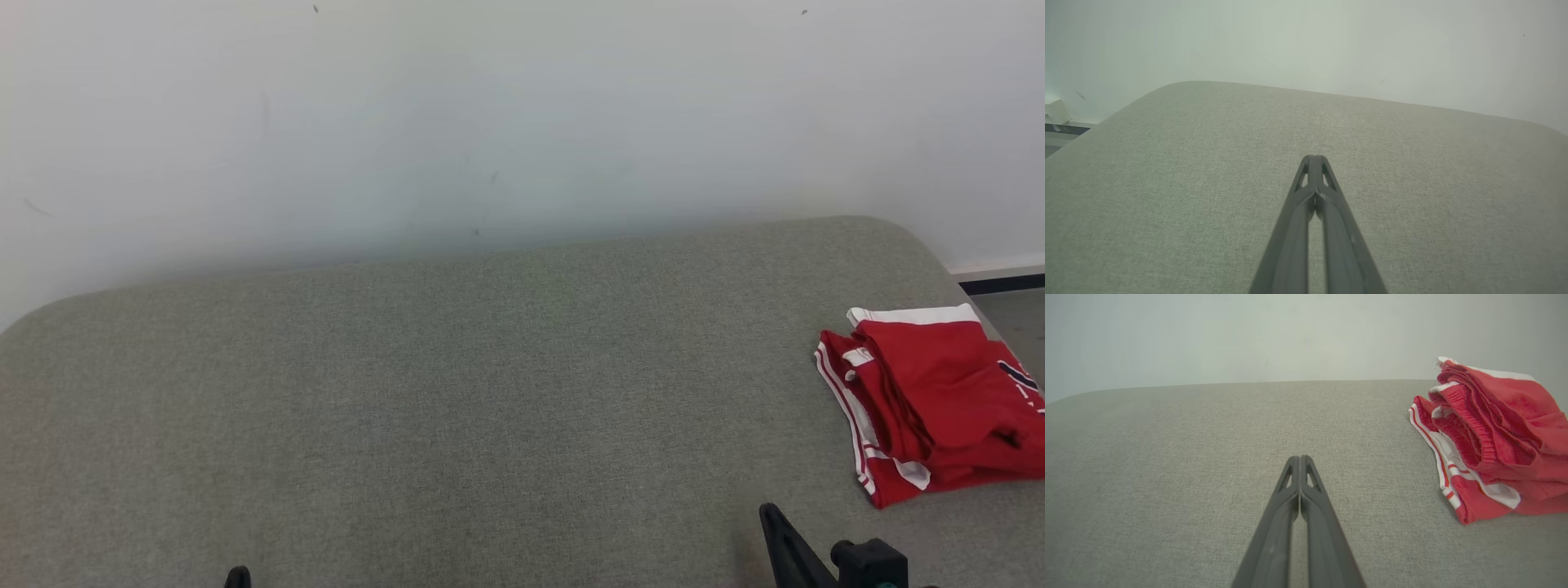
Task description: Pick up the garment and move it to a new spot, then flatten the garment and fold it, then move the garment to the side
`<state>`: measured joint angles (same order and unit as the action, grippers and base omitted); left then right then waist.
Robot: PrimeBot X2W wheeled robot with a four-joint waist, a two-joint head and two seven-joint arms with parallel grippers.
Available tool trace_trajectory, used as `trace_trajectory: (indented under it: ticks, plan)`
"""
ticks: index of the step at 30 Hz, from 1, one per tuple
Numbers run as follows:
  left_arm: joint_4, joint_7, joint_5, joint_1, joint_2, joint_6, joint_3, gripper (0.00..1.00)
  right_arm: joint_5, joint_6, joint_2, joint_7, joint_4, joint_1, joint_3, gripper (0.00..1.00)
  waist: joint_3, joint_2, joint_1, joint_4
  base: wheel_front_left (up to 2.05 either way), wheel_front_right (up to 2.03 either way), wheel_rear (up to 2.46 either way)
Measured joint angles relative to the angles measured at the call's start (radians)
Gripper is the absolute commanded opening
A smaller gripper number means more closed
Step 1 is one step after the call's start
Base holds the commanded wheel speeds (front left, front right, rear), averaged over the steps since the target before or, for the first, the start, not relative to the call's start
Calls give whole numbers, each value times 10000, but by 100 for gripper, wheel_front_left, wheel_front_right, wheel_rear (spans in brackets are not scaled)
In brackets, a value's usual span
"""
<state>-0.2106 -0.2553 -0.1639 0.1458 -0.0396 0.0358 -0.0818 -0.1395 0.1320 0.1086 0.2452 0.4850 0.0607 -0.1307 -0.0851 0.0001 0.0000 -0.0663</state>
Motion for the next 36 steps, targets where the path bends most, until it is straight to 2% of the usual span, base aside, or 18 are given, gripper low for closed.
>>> trace_trajectory:
  ticks: [4, 21, 36]
  plan:
    - [-217, 100, -176, 65, 33, 2, 2, 0, -138, 0, -10, -92, 174, -233, 19, 0, 10, 0, 0, 8, 0, 0, 0]
    - [-255, 882, -3315, -349, 25, 186, -46, 0, -3331, 0, -132, -851, -372, -177, 541, 0, 130, 0, 0, 97, 0, 0, 0]
    - [-268, 1432, -5620, -803, 17, 349, -88, 0, -5691, 0, -228, -1409, -786, -35, 928, 0, 234, 0, 0, 175, 0, 0, 0]
